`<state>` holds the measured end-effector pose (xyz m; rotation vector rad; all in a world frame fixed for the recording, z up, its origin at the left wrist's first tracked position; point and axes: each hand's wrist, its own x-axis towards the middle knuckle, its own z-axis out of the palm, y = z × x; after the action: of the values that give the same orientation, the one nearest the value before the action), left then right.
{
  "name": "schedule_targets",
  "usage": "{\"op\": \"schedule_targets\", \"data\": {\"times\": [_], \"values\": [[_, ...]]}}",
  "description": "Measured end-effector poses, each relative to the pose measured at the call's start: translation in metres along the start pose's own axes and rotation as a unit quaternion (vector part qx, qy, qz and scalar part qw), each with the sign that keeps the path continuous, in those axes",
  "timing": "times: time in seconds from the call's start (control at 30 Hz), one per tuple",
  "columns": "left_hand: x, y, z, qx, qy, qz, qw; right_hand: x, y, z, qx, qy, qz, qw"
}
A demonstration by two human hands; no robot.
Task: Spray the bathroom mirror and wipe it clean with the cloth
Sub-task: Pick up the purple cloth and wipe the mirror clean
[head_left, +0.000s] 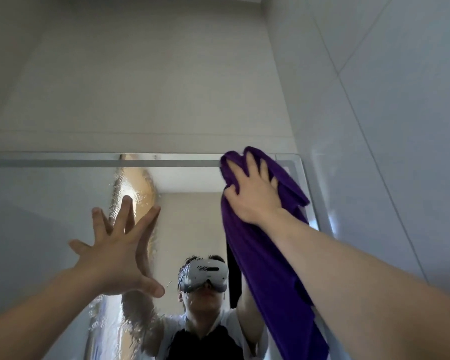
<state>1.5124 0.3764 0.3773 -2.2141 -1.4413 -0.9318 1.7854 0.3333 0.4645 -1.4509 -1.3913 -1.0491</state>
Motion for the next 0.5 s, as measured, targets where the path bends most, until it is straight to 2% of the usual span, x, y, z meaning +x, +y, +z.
{"op": "schedule_targets", "data": {"times": [0.13,0.23,0.3,0.37,0.5], "values": [[0.002,0.002,0.001,-0.003,0.007,0.002,1.0,-0.04,-0.027,0.021,-0.021,-0.066,-0.191,0.979],[0.002,0.002,0.003,0.002,0.008,0.002,1.0,-0.059,-0.011,0.027,-0.066,-0.115,-0.317,0.939],[0.001,0.003,0.005,0.009,0.008,-0.005,1.0,-0.06,0.01,0.022,-0.104,-0.114,-0.373,0.915],[-0.001,0.001,0.006,0.02,0.01,-0.01,1.0,-0.054,0.025,0.019,-0.116,-0.098,-0.363,0.919],[0.003,0.001,0.006,0.003,0.016,-0.004,1.0,-0.023,0.025,0.005,-0.048,-0.032,-0.174,0.983]]}}
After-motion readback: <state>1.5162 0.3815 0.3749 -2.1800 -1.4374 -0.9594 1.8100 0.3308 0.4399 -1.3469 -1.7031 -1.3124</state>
